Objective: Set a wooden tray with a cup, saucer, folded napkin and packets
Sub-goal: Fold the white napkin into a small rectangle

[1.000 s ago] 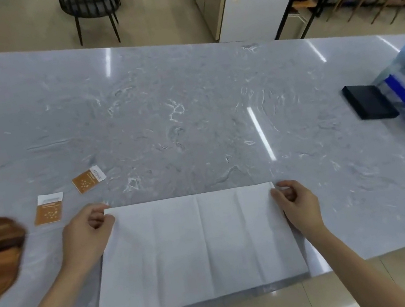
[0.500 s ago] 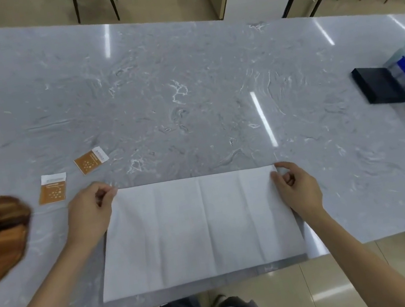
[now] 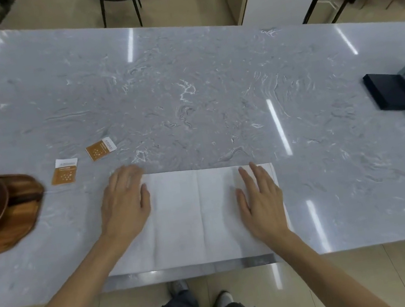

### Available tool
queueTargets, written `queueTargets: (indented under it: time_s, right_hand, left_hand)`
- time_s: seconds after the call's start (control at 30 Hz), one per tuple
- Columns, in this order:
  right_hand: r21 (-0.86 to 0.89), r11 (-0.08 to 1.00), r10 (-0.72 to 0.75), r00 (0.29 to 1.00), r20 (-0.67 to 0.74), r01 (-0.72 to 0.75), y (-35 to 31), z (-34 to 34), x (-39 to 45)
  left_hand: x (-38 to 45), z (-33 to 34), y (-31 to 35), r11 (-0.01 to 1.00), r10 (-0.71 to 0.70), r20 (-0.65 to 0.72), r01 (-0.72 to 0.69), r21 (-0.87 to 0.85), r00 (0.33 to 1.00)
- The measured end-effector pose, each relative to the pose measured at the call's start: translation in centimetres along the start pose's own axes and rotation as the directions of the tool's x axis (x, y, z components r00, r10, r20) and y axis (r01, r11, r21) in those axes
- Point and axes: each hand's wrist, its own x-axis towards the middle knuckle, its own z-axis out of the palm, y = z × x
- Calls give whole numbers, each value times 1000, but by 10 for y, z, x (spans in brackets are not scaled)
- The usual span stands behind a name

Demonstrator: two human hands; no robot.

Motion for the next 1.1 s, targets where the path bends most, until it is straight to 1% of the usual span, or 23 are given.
queueTargets:
  time_s: [0.03,0.07,0.13,0.17,0.23,0.3,0.47,0.73,0.83,0.9,0.97,1.0,1.1]
  right_hand:
    - [-4,999,-46,998,45,46,-6,5,-4]
    - [-8,997,-77,993,85,78,-10,10,-7]
    - [-22,996,-86,985,147,90,-12,17,-11]
    - [-32,996,-77,983,169,84,-11,19,-13]
    - [-54,996,-60,980,187,71,-2,19,-16]
    - [-76,995,-46,981,191,62,14,15,-18]
    - [-125,992,7,983,185,17,54,-2,-22]
    - [-130,991,-1,972,235,32,54,-11,-23]
    - [-120,990,-46,970,240,77,62,-22,-18]
    - [-85,991,-78,970,232,100,70,-31,-14]
    - [-76,988,-116,968,222,136,80,-37,-12]
    - [-74,986,-132,967,219,151,85,-40,-13]
    - [-57,985,-148,967,205,163,101,-45,-20]
  left_hand:
    - [-8,6,12,998,67,72,-66,-23,995]
    - [-16,12,22,995,96,157,-91,-41,983]
    - [-29,21,30,998,70,278,-67,-22,958]
    - [-34,24,29,998,49,299,-55,11,953]
    - [-40,25,23,996,36,302,-58,65,953]
    - [-44,21,13,995,30,309,-58,83,950]
    - [-57,10,-21,989,-67,298,24,148,952]
    - [-56,8,-19,981,-116,333,54,188,936]
    - [-57,2,3,977,-164,323,109,182,932]
    - [-68,-1,33,989,-133,315,104,108,940]
    - [-85,2,70,991,-130,366,130,24,922]
    - [-93,7,86,987,-156,400,162,19,903]
    - [-103,25,114,973,-232,471,203,113,851]
